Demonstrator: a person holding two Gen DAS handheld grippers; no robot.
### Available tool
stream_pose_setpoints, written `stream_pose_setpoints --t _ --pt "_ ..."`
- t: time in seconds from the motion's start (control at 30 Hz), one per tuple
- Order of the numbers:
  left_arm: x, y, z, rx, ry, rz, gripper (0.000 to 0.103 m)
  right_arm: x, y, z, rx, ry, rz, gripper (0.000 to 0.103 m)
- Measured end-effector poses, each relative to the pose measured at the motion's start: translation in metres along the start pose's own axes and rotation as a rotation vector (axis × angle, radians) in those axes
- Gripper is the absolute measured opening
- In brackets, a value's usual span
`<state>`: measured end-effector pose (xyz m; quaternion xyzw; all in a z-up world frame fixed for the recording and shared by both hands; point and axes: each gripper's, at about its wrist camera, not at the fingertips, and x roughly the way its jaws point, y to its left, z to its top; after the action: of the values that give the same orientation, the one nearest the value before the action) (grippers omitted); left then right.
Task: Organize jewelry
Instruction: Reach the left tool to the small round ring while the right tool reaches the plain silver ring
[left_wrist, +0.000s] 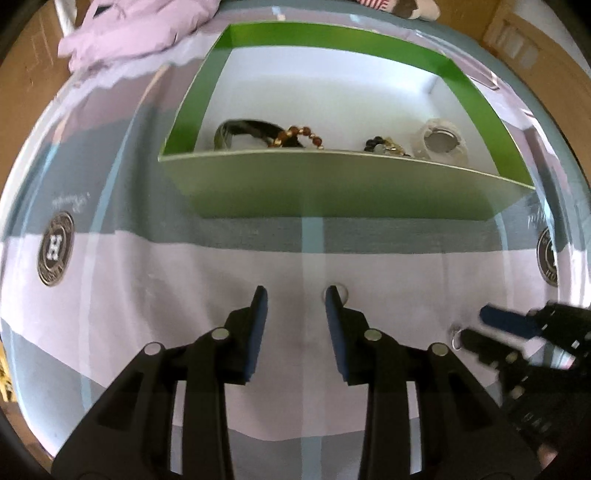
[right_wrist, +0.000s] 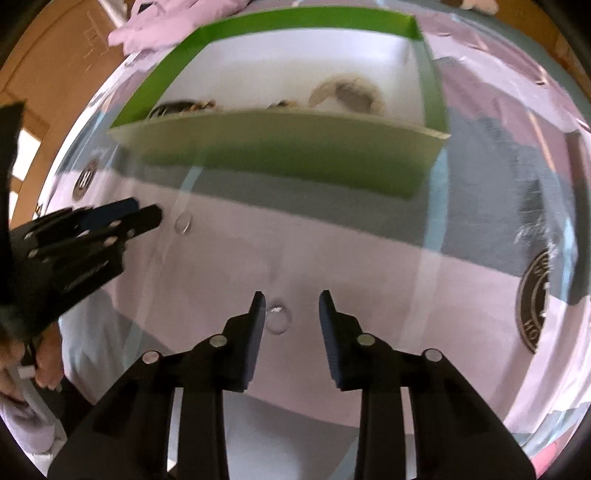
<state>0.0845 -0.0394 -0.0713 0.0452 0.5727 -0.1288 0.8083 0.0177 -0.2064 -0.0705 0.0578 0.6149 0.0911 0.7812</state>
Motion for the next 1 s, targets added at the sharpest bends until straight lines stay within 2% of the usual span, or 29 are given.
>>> stream_pose_setpoints --t 0.07,0.2,0.23,0.3,0.47,0.6,0.93,1.0 --pt "0.003 0.001 0.001 -0.006 0.009 -0.007 0.04 0.006 0.003 0.001 -0.008 0.023 -0.007 0.032" --pt "0.005 -0.002 0.002 0.006 0.016 -0.014 0.04 0.018 0.013 0.004 -0.05 0.049 -0.055 0.032" --pt "0.005 -0.003 0.002 0.006 0.017 -0.017 0.04 0.016 0.014 0.004 -0.054 0.044 -0.047 0.032" --pt "0.005 -0.003 0.001 0.004 0.016 -0.023 0.041 0.014 0.01 0.006 -0.028 0.042 -0.026 0.023" --pt "0.007 -0.01 0.005 0.005 0.01 -0.044 0.043 0.01 -0.006 0.009 0.032 0.038 -0.013 0.023" --pt "0.009 -0.02 0.006 0.007 0.018 -0.087 0.043 0.004 -0.008 0.009 0.026 0.02 -0.008 0.023" --pt "0.023 -0.029 0.008 0.013 0.047 -0.033 0.043 0.005 -0.006 0.004 -0.005 0.044 -0.015 0.023" --pt "0.024 -0.032 0.007 0.024 0.042 0.001 0.035 0.007 -0.004 0.002 -0.017 0.05 -0.029 0.023"
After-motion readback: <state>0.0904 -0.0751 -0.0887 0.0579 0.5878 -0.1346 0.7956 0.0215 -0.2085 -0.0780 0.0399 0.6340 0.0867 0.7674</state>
